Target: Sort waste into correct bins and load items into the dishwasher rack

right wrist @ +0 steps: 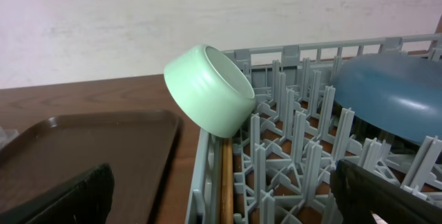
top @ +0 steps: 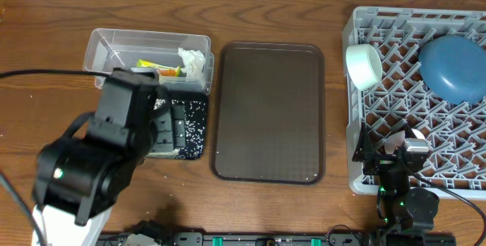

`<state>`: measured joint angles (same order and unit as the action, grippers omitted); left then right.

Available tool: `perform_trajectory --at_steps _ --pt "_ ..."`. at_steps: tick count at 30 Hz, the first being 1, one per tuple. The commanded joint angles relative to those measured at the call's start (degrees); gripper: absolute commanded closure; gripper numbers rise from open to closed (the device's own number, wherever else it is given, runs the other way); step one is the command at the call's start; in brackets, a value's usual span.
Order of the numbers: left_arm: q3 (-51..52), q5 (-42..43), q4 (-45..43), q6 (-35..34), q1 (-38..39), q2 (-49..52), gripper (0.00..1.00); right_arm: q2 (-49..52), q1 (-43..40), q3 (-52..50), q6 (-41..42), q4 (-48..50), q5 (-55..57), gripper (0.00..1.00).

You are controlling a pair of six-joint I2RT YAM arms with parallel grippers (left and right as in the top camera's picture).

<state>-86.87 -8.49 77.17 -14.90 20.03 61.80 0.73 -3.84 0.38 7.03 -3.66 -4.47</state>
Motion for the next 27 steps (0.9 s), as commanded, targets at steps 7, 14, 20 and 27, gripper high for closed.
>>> perform_trajectory --at_steps 7,14,20,27 --pt "2.9 -3.3 -2.8 1.4 -0.1 -4.5 0.1 -0.2 -0.4 -0.1 0.4 -0.2 -0.1 0.01" --pt "22.6 -3.8 -28.5 5.7 -4.7 -18.9 0.1 -0.2 -0.4 -0.1 0.4 -0.2 -0.1 0.01" --pt "43.0 -3.8 -49.6 6.1 -8.5 -33.2 0.1 -0.2 -0.4 -0.1 0.4 -0.2 -0.1 0.01" --pt "62.0 -3.8 -62.8 6.1 -11.1 -47.7 0.1 -0.2 -0.4 -0.1 0.4 -0.2 -0.1 0.01"
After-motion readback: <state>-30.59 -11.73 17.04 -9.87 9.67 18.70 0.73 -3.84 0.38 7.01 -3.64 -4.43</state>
